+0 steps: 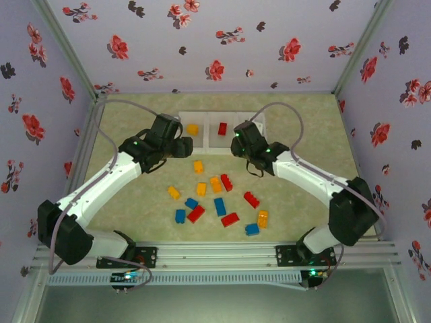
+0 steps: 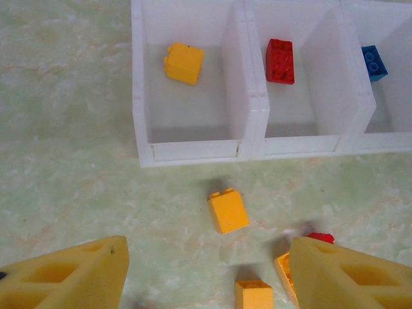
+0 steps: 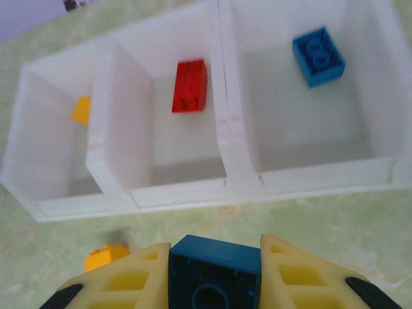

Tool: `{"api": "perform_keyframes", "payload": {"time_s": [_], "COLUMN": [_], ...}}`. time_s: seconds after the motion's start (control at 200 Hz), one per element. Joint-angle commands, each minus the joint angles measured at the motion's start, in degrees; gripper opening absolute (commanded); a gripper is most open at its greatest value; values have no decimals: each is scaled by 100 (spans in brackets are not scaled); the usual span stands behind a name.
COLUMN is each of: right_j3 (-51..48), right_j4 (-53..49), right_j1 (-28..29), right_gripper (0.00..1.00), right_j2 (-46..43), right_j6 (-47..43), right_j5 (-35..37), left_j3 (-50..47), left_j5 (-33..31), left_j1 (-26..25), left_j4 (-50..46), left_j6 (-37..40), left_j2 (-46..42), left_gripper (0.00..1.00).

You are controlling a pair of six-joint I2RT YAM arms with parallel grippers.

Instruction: Sort the legos into containers by color

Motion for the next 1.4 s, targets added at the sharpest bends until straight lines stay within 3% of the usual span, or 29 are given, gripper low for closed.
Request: {"api": "perform_keyframes", "payload": {"time_s": [0.0,0.175,0.29,0.565,0.685,0.75,0.815,1.13,1.395], "right_j3": [183,438,610,1485,1813,1781,1598,606,333], "right_j4": [-230,-35,377,560,369,371,510,673,557], "right_j1": [-225,-811,-1213,-1476,-1489,-1495,-1493,-1396,-1174], "right_gripper": [29,29,31,36,57,67,72,73,74], "right_j2": [-115,166,574,1734,1984,1916,1728,468,-44], "right_j6": [-401,-812,-1044,-1388,-1467,-1459,-1437,-1610,-1787], "right_j5": [352,424,-103,-393,-602,-643,-652,-798,-798], "left_j3": [-67,-61,-30,5,-3,-25,-47,-364,-350], "left_j5": [-3,17,34,70,71,70,70,-4,-27], "left_j1": [29,10,6,-63,-132,-184,-219,-267,-267], "left_j4": [-25,-82,-110,-66,-51,-21,41,353,325], "left_j6": [104,127,130,79,90,120,131,-22,-23], "left_j2": [-115,-167,-210,-271,-294,-333,-377,-572,-431], "left_gripper": [67,67,67,67,67,67,67,68,68]}}
